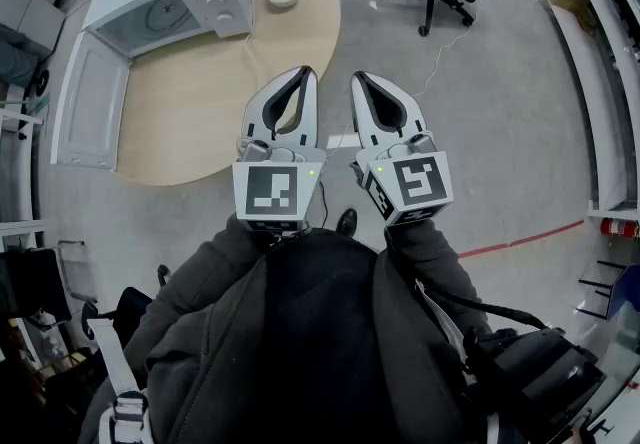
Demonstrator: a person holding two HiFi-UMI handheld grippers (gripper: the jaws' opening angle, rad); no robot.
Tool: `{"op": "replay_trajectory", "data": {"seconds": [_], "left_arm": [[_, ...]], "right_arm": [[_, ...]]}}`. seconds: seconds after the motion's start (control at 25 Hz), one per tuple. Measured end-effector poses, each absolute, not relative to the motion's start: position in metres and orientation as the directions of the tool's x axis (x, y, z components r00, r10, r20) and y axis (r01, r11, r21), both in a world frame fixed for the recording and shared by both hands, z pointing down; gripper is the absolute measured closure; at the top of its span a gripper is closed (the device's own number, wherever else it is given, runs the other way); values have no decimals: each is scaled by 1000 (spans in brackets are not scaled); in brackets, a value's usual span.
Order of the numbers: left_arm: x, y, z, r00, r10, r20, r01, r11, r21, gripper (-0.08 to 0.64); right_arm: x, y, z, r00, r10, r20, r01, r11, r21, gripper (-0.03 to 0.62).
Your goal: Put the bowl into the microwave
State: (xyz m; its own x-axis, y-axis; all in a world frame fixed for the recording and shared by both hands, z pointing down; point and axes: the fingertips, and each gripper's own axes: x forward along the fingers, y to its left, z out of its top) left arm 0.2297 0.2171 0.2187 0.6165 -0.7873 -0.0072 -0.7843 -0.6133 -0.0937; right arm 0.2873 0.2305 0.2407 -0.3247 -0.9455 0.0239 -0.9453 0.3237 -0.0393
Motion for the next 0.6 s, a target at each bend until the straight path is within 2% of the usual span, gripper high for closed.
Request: {"op": "replay_trajectory", "data": {"seconds": [0.6], "left_arm": [[272, 247, 227, 571, -821, 25, -813, -569, -122, 551]], "right_arm": [[325, 253, 253, -395, -918, 18, -915, 392, -97, 586]]}}
